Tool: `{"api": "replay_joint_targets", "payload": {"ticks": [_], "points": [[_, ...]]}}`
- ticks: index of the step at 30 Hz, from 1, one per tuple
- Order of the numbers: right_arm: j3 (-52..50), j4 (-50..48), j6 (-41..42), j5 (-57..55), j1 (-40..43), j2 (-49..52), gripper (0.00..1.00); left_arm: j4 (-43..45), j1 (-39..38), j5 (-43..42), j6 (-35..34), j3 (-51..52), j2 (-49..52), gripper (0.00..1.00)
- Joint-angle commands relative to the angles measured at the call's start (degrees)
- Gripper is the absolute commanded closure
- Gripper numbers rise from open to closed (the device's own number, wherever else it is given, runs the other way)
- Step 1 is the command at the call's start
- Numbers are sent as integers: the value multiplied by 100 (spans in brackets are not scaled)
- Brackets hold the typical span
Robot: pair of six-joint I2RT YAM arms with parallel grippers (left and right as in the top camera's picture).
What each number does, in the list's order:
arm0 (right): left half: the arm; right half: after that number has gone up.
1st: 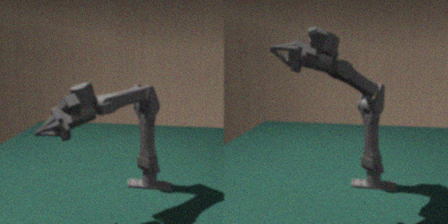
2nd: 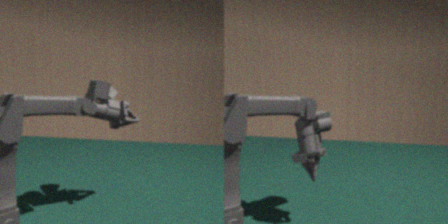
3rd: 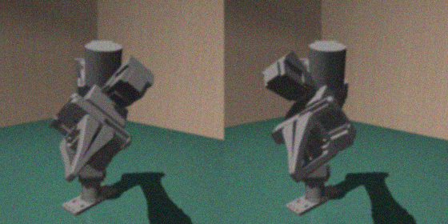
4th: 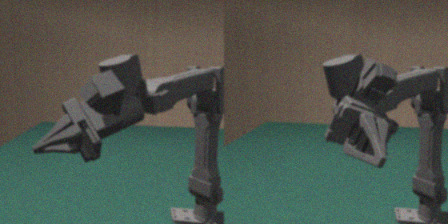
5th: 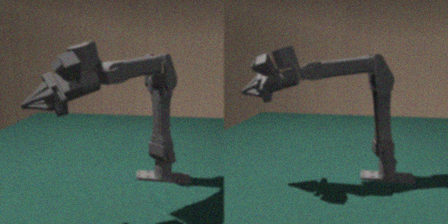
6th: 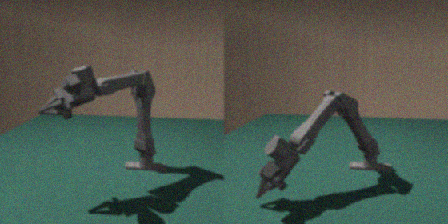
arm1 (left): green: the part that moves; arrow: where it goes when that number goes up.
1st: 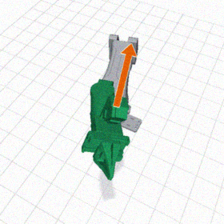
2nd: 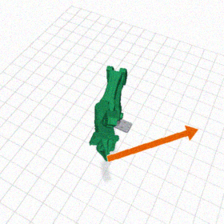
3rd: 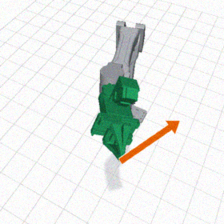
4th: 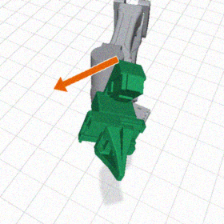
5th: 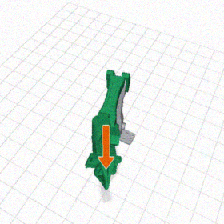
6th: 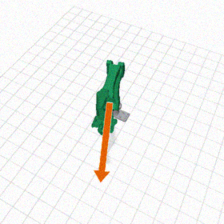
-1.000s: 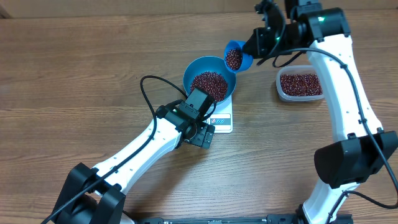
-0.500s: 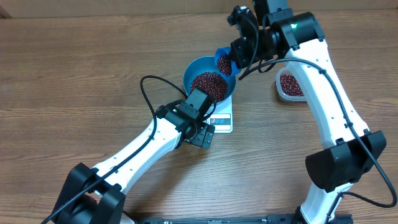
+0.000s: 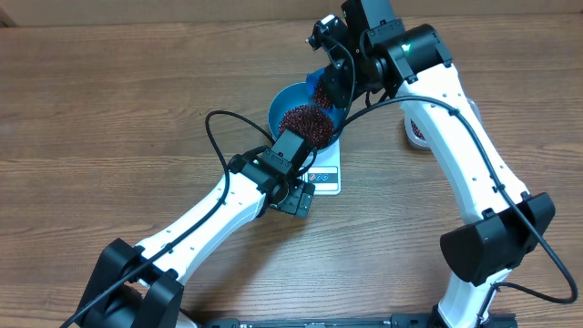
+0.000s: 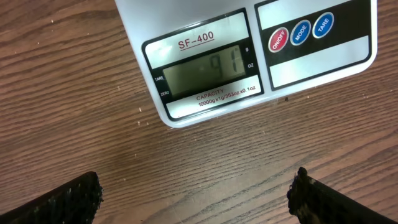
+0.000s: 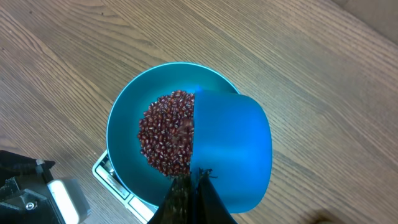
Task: Scoop item into bowl and weigh 150g on scale
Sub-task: 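Tilt the blue cup to pour beans into the teal bowl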
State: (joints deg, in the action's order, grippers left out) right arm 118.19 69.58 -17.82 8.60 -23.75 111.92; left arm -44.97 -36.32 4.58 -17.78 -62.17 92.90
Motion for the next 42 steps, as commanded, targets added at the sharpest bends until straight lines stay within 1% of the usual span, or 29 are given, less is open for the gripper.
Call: {"api": "replay_joint_targets", "payload": {"ticks": [1, 6, 12, 42], "points": [[166, -57, -87, -85, -39, -153, 96, 4, 39, 55, 111, 57, 4, 0], [166, -52, -87, -76, -42, -153, 96, 2, 37, 70, 107, 57, 4, 1], [153, -57, -90, 262, -42, -153, 96, 0, 33, 94, 109, 57, 4, 0], [140, -162, -225, 164, -42, -103, 96, 4, 72, 138, 107, 57, 4, 1]]}}
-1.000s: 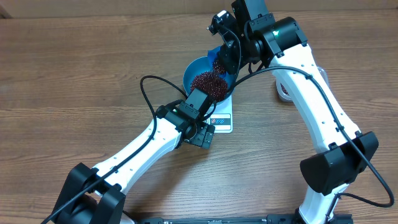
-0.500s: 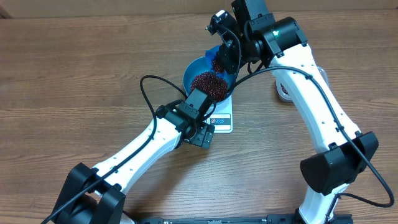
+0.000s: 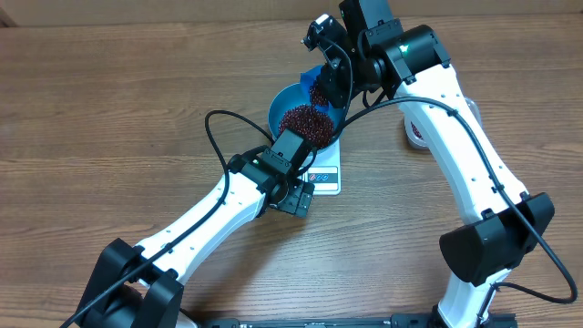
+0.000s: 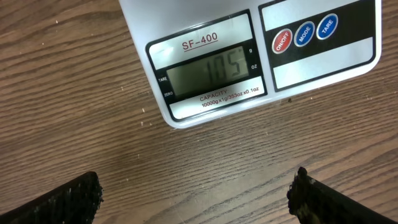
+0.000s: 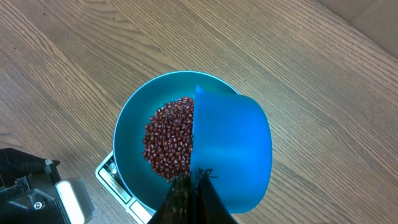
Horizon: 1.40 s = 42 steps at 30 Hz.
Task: Scoop item into bowl and weigh 150g on scale
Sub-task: 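Tilt the blue cup to pour beans into the teal bowl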
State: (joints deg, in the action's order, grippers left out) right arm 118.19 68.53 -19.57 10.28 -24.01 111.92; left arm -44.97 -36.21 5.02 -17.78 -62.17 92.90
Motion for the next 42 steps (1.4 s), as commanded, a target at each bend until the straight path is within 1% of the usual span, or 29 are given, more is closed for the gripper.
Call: {"api": "replay_joint_targets", "payload": {"ticks": [1, 8, 12, 17, 21, 26, 28, 31, 33, 35, 39, 42], "points": [[140, -76, -50, -83, -15, -101, 96, 4, 61, 94, 107, 57, 4, 1], [140, -22, -55, -103, -50, -98, 96, 4, 61, 96, 109, 57, 4, 0], [140, 184, -415, -146, -140, -98, 96, 4, 59, 94, 107, 57, 4, 0], [138, -66, -415, -168, -138, -68, 96, 2, 61, 98, 109, 57, 4, 0], [136, 13, -649, -186, -192, -68, 96, 2, 57, 94, 107, 57, 4, 1], [133, 50, -656, -317, -210, -66, 96, 0, 61, 94, 109, 57, 4, 1], [133, 120, -782, -385, -219, -66, 96, 0, 61, 96, 109, 57, 4, 1], [98, -9, -581, -721, -219, -66, 96, 4, 61, 94, 107, 57, 4, 0], [96, 48, -706, -518, -232, -66, 96, 4, 61, 94, 107, 57, 4, 1], [96, 181, -1062, -315, -280, -66, 96, 4, 61, 94, 107, 57, 4, 0], [92, -20, -898, -463, -315, -63, 96, 2, 61, 96, 109, 57, 4, 1], [90, -31, -960, -426, -354, -63, 96, 2, 61, 96, 107, 57, 4, 1]]}}
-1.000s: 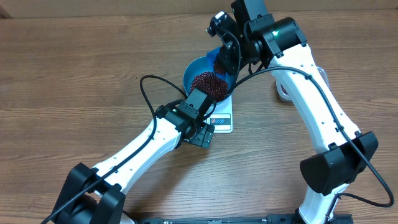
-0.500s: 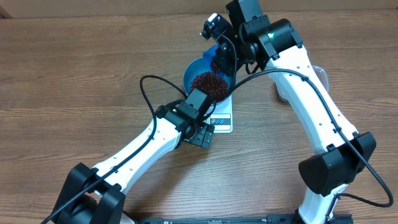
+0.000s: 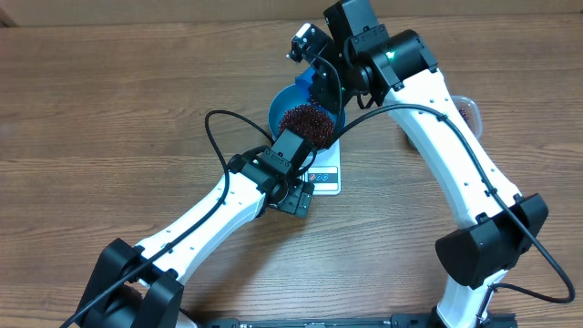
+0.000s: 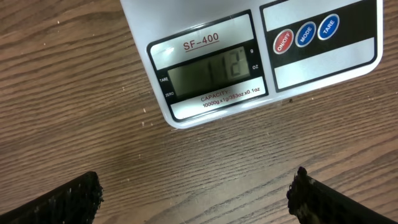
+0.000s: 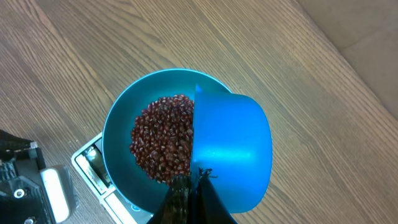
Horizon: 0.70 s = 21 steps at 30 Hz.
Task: Scoop item into bowl and weigh 150g on scale
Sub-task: 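Tilt the blue cup to pour beans into the teal bowl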
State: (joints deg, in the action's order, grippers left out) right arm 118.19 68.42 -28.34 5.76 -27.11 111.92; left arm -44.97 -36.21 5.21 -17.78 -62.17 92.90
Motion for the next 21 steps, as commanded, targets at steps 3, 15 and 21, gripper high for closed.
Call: {"api": "replay_joint_targets", "payload": {"ticks": [3, 15, 21], "points": [[90, -94, 20, -192, -52, -61, 96, 2, 61, 74, 109, 57, 4, 1], [85, -52, 352, -254, -122, -61, 96, 2, 61, 76, 107, 57, 4, 0], [83, -26, 232, -584, -192, -61, 96, 4, 61, 76, 107, 57, 4, 0]]}}
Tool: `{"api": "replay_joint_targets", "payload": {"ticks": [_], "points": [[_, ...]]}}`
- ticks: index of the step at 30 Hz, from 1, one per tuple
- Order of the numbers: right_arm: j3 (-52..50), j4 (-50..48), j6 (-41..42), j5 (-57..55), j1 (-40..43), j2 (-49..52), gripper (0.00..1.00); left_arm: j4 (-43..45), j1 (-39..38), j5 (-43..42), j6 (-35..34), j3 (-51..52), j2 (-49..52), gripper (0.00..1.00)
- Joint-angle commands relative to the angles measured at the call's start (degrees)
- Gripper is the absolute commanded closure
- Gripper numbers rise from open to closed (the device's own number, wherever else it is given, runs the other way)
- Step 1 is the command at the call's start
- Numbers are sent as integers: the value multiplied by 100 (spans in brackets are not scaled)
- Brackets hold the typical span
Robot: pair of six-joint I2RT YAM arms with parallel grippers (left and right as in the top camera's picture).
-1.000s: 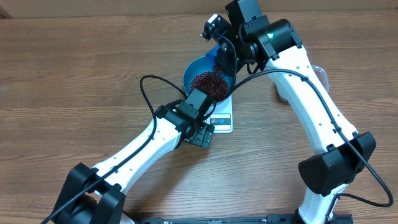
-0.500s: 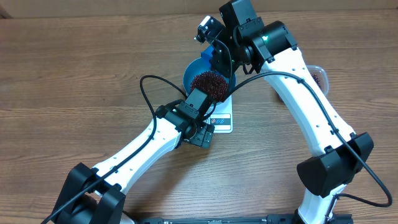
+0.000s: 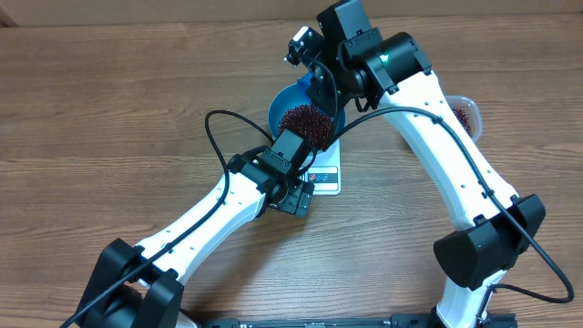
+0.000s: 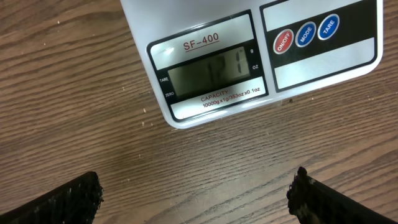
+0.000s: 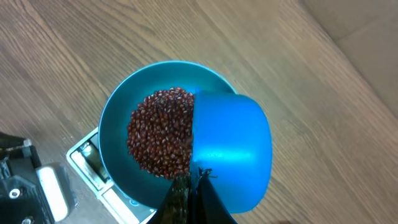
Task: Scoop item into bowl and weigh 150g on scale
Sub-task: 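Tilt the blue cup to pour beans into the teal bowl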
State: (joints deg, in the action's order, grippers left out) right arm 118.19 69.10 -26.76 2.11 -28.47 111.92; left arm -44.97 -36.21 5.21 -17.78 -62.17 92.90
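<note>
A teal bowl [image 3: 276, 107] of red beans [image 3: 303, 121] stands on the white scale [image 3: 326, 178]. In the left wrist view the scale's display [image 4: 208, 71] reads 121. My right gripper [image 5: 193, 180] is shut on the handle of a blue scoop [image 5: 233, 149]. The scoop is tipped over the right side of the bowl [image 5: 115, 124], next to the bean heap [image 5: 158, 134]. My left gripper [image 4: 196, 196] hangs open over bare table just in front of the scale [image 4: 205, 37], with nothing between its fingers.
A clear container of red beans [image 3: 466, 111] stands at the right, beyond my right arm. A black cable [image 3: 214, 137] loops over the table left of the scale. A paler surface [image 5: 367, 25] borders the table at the back.
The scale reading has risen from 112 to 121. The right gripper with the scoop has shifted slightly over the bowl. The left gripper has not moved.
The right gripper held the tipped scoop over the bowl at every moment, while the left gripper stayed open in front of the scale. The display read 91, then 105, then 112, and now 121. The bean heap has grown.
</note>
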Motion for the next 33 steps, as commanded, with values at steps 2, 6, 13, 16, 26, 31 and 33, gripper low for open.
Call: {"api": "replay_joint_targets", "payload": {"ticks": [2, 6, 13, 16, 26, 31, 33], "points": [[79, -96, 74, -72, -59, -61, 96, 2, 61, 74, 109, 57, 4, 1], [79, -48, -13, -13, -83, -61, 96, 2, 61, 74, 109, 57, 4, 1], [74, -87, 28, 11, -105, -61, 96, 2, 61, 74, 107, 57, 4, 1], [74, -92, 31, 7, -105, -61, 96, 2, 61, 74, 107, 57, 4, 0], [72, 4, -131, -426, -146, -61, 96, 2, 61, 76, 107, 57, 4, 0], [70, -116, 46, -157, -149, -61, 96, 2, 61, 74, 107, 57, 4, 0], [70, -116, 35, -181, -146, -61, 96, 4, 61, 74, 107, 57, 4, 1]]}}
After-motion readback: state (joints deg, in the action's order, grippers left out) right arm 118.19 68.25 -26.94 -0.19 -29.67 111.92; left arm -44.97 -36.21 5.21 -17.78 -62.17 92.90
